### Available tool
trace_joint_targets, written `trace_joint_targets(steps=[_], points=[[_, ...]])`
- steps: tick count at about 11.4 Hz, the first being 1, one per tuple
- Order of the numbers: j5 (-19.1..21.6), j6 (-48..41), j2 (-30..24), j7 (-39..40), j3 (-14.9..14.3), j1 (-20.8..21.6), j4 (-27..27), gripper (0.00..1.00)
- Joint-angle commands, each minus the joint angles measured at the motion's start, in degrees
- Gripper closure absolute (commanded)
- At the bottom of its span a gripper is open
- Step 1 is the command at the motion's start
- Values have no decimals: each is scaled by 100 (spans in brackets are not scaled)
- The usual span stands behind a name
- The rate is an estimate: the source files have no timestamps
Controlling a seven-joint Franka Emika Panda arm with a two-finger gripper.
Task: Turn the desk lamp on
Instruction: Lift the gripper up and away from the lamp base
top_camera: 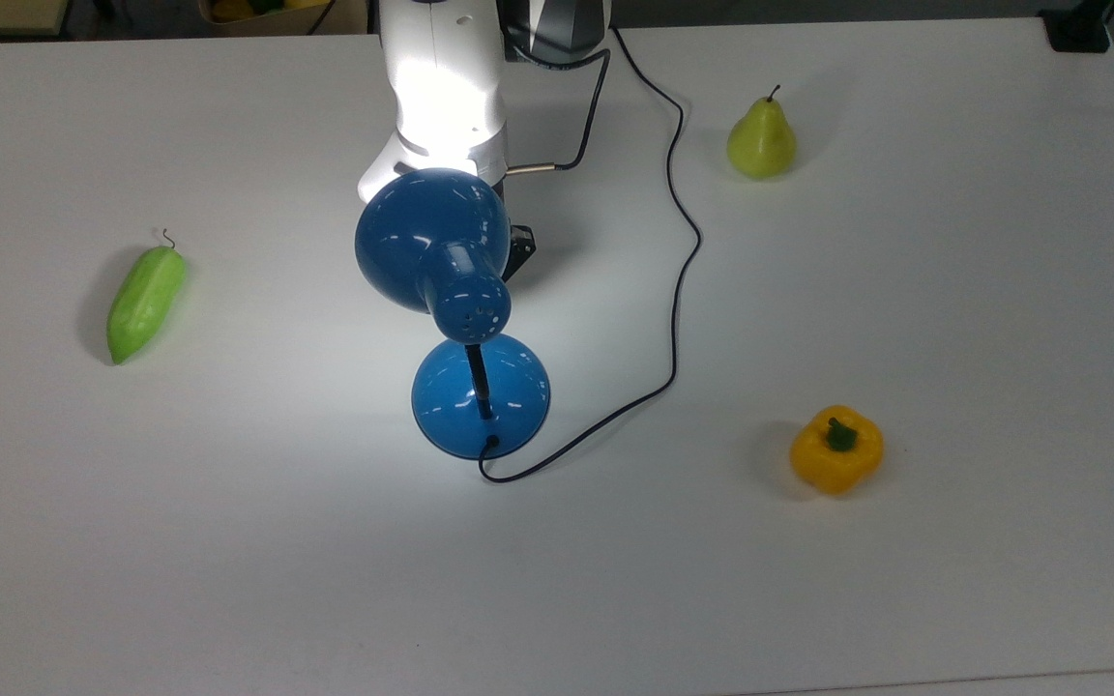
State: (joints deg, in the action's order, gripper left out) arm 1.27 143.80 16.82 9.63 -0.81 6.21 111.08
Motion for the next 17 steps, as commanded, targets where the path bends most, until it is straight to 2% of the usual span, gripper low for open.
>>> trace_joint_targets(steps=[1,5,6,8,9,10,13,15,17], points=[[-22,-1166,-450,-119,11,47,63,100],[-31,-2899,-1293,-180,-42,47,19,98],[-31,-3215,-1443,-355,-51,47,-50,80],[-31,-3708,-1628,-908,-42,47,-252,32],[-31,-3971,-1751,-963,-60,47,-349,14],[-22,-4191,-1891,-963,-95,47,-446,0],[-4,-4955,-2068,-981,-244,56,-1006,0],[31,-5501,-2103,-989,-507,239,-1456,0],[31,-5565,-2349,-1286,-762,442,-1519,0]])
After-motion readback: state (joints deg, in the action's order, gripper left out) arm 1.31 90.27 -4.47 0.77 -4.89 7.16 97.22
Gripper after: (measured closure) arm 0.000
